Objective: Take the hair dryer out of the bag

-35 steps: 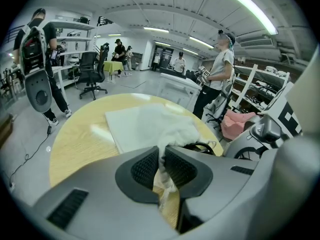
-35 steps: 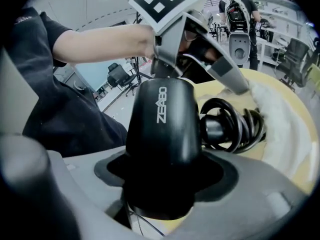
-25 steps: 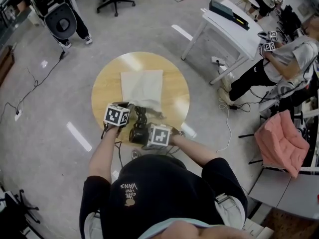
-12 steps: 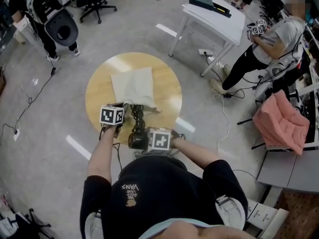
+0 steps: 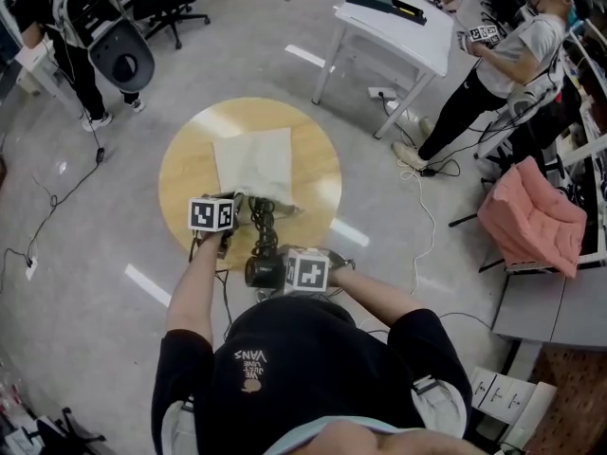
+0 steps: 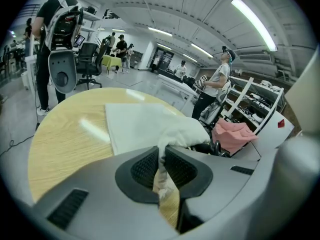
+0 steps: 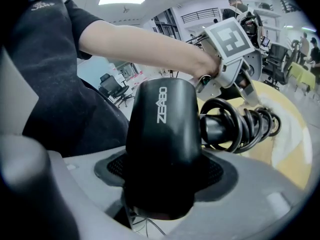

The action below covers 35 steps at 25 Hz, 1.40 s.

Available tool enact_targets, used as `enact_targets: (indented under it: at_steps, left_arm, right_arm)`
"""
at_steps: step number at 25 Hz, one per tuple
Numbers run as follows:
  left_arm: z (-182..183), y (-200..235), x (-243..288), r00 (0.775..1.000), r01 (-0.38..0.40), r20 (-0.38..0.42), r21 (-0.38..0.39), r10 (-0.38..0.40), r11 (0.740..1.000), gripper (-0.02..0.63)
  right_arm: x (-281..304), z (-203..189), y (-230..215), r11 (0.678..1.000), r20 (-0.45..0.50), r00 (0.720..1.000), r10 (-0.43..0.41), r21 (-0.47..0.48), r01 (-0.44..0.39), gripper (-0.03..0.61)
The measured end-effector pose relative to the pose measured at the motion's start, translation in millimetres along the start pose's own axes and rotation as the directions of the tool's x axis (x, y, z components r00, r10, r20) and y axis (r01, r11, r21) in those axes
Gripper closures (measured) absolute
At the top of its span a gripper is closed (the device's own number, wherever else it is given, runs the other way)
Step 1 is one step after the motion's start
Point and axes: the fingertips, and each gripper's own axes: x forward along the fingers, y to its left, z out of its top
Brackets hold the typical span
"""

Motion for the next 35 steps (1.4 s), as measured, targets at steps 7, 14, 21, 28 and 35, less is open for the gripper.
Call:
enact_targets:
  at_steps: [7,14,21,28,35]
  left_arm:
    - [9,-2,5,1.0,0.006,0.005,-0.005,-0.006,1.0,0.563]
    - [-6,-3,-5,0.999,-0.023,0.02,-0.043,0.024,0.999,0.563]
    - [13,15,5,0.995,-0.084,0.043,-0.055,0.086,0.995,0.561]
    - [19,13,5,0.994,-0.079,0.07,-0.031,0.081,0.996,0.536]
    - [15,11,-7,0.994,-0.059,0.088,-0.036,0.062,0.998,0.495]
  right_arm:
    - [1,-3,6,1.0,-0.008,1.0,-0.001,0.001,0.001,0.221]
    - [3,-5,32,0.999,0.0,1.0,-0.009,-0.04,0.009,0.222]
    - [-10,-2,16,1.0,0.022,1.0,-0.018,-0.018,0.018,0.221]
    - [-26,7,4,1.0,0.093,0.996,-0.013,0.015,0.011,0.221]
    - [-44,20,8,0.999,0.159,0.987,0.017,0.032,-0.023,0.221]
